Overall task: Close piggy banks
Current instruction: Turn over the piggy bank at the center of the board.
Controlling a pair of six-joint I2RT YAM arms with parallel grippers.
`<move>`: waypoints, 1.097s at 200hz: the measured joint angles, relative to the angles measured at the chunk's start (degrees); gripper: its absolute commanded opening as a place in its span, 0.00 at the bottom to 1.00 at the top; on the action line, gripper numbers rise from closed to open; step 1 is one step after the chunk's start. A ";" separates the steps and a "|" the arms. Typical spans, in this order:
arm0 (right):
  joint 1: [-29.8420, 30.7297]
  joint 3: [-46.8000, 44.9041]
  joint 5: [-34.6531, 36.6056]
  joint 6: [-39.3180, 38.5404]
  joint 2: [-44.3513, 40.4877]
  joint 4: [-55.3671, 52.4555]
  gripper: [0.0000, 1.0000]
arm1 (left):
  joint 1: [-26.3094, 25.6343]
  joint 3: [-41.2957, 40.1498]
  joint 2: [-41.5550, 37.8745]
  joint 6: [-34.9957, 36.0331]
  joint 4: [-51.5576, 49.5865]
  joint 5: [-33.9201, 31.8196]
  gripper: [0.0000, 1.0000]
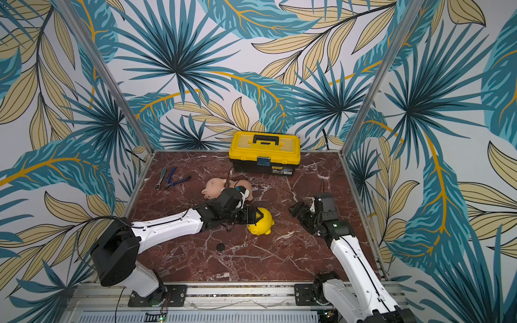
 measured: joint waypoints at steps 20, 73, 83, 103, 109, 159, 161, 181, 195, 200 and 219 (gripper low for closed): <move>0.74 0.00 -0.28 -0.57 -0.20 -0.07 0.78 | 2.54 -4.42 -1.31 -0.68 3.61 3.85 0.77; 3.74 0.00 -0.59 -1.25 -0.20 -0.02 0.76 | 7.80 -12.07 -4.57 -1.46 10.97 9.97 0.80; 4.44 0.00 -0.59 -1.22 -0.20 -0.02 0.76 | 8.52 -12.92 -4.87 -1.49 11.80 10.62 0.84; 5.99 0.07 -0.39 -1.25 0.04 0.00 0.76 | 9.66 -13.88 -5.16 -1.40 12.96 11.37 0.94; 6.47 0.13 -0.22 -1.25 0.22 0.00 0.76 | 9.90 -14.08 -5.20 -1.33 13.18 11.39 0.95; 9.01 0.72 0.87 -1.22 1.73 0.13 0.76 | 10.67 -14.62 -5.29 -0.70 14.19 11.39 1.00; 9.09 0.74 0.92 -1.22 1.77 0.15 0.76 | 10.67 -14.62 -5.29 -0.68 14.21 11.37 0.99; 10.12 1.18 1.77 -1.22 2.05 0.17 0.76 | 10.67 -14.69 -5.29 -0.57 14.27 11.34 0.99; 11.17 1.64 2.51 -1.20 2.34 0.15 0.76 | 10.93 -14.97 -5.29 -0.50 14.36 11.17 1.00; 11.67 1.84 2.89 -1.22 2.51 0.15 0.75 | 11.06 -15.13 -5.29 -0.50 14.38 11.19 1.00; 14.43 2.89 4.70 -1.16 3.30 -0.07 0.74 | 11.65 -15.76 -5.33 -0.42 14.43 11.17 1.00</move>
